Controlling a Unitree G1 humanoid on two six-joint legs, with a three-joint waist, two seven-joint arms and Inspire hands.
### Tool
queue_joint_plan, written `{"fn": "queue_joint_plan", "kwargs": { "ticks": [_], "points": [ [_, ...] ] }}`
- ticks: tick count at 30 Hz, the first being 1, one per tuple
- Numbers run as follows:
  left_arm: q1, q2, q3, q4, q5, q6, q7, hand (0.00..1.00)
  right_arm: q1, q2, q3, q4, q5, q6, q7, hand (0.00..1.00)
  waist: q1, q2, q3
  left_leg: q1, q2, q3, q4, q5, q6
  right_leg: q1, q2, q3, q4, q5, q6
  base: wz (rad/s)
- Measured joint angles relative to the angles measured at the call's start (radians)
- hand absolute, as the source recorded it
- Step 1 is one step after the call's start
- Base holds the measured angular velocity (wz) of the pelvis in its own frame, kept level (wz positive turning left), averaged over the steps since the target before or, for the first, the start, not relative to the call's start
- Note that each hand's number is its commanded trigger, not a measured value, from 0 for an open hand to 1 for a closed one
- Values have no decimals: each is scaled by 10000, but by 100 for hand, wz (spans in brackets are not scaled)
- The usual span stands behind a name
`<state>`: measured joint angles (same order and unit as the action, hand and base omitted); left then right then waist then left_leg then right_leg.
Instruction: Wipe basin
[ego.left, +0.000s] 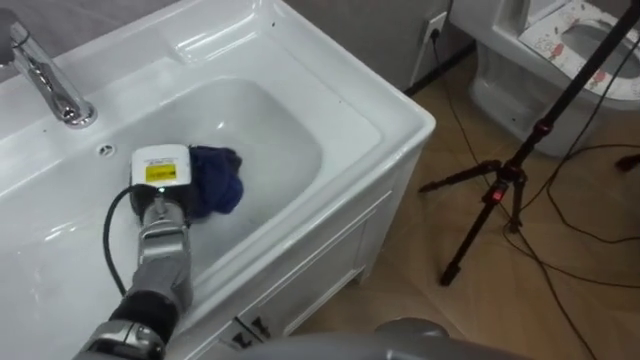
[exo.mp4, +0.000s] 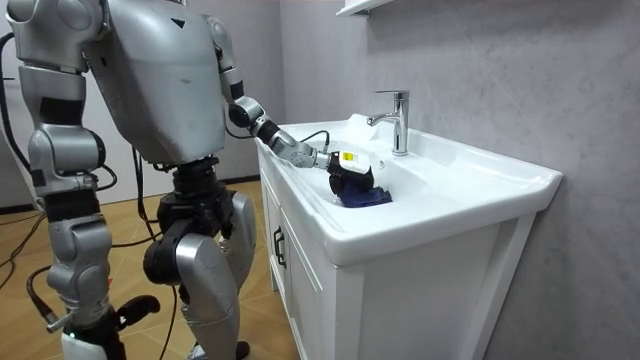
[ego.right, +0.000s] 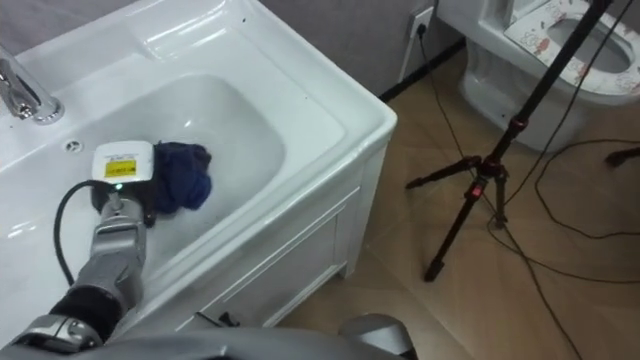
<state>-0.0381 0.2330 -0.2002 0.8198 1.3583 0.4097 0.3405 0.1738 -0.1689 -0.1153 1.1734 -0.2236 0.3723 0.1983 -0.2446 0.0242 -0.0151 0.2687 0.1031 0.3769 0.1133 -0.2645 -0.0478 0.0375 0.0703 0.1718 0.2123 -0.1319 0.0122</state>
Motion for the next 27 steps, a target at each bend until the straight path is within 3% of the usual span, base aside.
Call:
{"fn": "queue_joint_plan", "kwargs": {
  "ticks": [2,7,15,27],
  "points": [
    [21,93,0,299,114,53,6,100,-77,-60,24,146,27,-4,-50,0,36,86,-36,79,41,-62,1,-11,-27,165,-5,-122,-100,14,-24,8],
    [169,182,44,735,519,57,8,100,-479,-140,37,439,-11,-155,-220,0,275,377,-30,295,59,-100,36,6,-56,349,18,-97,-101,-20,-73,-5],
    [147,291,784,1196,1179,204,-126,100,-848,-161,56,885,-837,-221,-208,0,573,476,-23,197,83,-356,53,97,-170,326,-6,-318,-86,-97,-166,6],
    [171,496,787,1225,1858,538,-466,100,-1232,-291,-165,1068,-977,-314,-553,0,1083,757,-37,5,139,-975,63,135,-218,377,-86,-947,-111,-187,-249,12]
  ]
}}
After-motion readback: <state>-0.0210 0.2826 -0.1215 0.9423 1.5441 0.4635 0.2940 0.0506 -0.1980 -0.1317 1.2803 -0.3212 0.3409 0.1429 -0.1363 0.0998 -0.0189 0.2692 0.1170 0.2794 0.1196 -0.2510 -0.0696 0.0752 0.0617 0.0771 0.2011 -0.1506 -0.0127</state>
